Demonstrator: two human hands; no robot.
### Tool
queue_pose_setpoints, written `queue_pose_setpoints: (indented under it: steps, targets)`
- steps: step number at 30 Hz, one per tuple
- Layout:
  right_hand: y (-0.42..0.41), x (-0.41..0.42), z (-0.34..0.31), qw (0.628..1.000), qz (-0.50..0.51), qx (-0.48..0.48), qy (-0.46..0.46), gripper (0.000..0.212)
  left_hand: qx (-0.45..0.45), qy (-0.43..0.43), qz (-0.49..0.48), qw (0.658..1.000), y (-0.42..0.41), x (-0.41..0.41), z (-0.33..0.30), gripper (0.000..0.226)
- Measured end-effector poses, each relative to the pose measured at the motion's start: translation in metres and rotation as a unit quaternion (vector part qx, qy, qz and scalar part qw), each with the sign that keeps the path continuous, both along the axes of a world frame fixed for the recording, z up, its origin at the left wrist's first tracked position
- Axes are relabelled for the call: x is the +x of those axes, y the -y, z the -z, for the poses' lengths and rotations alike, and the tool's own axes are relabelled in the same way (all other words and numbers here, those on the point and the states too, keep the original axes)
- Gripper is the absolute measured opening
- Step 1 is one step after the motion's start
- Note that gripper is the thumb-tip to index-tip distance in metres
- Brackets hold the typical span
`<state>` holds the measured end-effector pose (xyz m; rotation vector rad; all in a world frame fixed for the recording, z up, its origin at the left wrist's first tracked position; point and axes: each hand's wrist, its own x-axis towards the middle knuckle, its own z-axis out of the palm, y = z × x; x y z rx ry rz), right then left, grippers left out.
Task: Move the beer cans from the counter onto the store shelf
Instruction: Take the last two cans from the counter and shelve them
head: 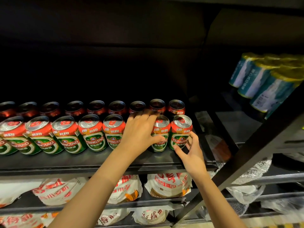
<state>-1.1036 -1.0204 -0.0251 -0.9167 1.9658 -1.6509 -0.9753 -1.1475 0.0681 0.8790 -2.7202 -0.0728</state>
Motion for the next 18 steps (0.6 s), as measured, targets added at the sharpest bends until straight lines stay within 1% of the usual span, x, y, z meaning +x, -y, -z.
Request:
queue_pose_setpoints:
  steps: [4,8,18]
  targets:
    - [0.0016,0.0011,0.002,1.0,0.002,0.023,-0.014,0.062,-0.009,-0.007,-0.002,1.0,-0.0006,-0.0008,0.0006,0.068]
    - [0.0029,-0.0005,0.0058,0.999,0.014,0.019,-0.034,0.063,-0.017,-0.007,-0.008,1.0,-0.0009,-0.0017,0.0025,0.068]
    - [0.0048,0.0003,-0.0004,0.999,0.012,0.023,-0.025,0.064,-0.043,-0.002,-0.027,0.999,-0.0019,-0.0049,0.004,0.061]
